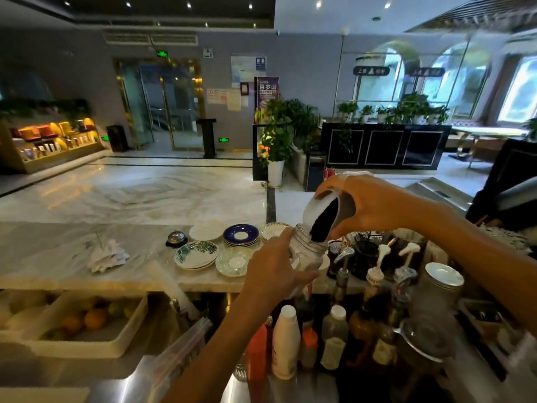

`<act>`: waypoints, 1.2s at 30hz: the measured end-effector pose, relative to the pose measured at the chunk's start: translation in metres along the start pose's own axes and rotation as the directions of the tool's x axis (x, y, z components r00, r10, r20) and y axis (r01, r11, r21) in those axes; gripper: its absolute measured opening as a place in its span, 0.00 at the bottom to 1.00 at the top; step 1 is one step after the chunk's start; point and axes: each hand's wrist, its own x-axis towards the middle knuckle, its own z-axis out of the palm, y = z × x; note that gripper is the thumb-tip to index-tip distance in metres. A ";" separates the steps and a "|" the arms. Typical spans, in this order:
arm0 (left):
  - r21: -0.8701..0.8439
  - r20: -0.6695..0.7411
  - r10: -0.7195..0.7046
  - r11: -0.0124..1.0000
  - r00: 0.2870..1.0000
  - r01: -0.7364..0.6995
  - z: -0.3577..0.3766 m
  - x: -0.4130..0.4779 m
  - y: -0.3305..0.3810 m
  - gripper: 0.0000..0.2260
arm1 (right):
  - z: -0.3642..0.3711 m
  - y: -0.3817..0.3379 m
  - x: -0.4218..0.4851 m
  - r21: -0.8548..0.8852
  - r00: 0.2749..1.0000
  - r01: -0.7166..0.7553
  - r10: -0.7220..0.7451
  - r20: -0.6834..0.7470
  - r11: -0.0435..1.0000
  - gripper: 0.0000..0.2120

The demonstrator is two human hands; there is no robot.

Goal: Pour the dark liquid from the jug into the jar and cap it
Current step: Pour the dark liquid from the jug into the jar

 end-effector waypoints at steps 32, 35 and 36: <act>-0.250 0.124 -0.004 0.968 0.992 0.035 0.003 0.000 0.028 0.30 | -0.030 -0.001 -0.007 -0.070 0.996 0.039 -0.034 0.080 0.997 0.36; -0.265 0.131 0.011 0.964 0.991 0.025 0.003 0.000 0.027 0.27 | -0.034 -0.005 -0.010 -0.074 0.997 0.038 -0.032 0.077 0.997 0.36; -0.268 0.132 0.017 0.963 0.991 0.019 0.003 0.000 0.026 0.26 | -0.035 -0.007 -0.010 -0.078 0.996 0.033 -0.027 0.082 0.996 0.36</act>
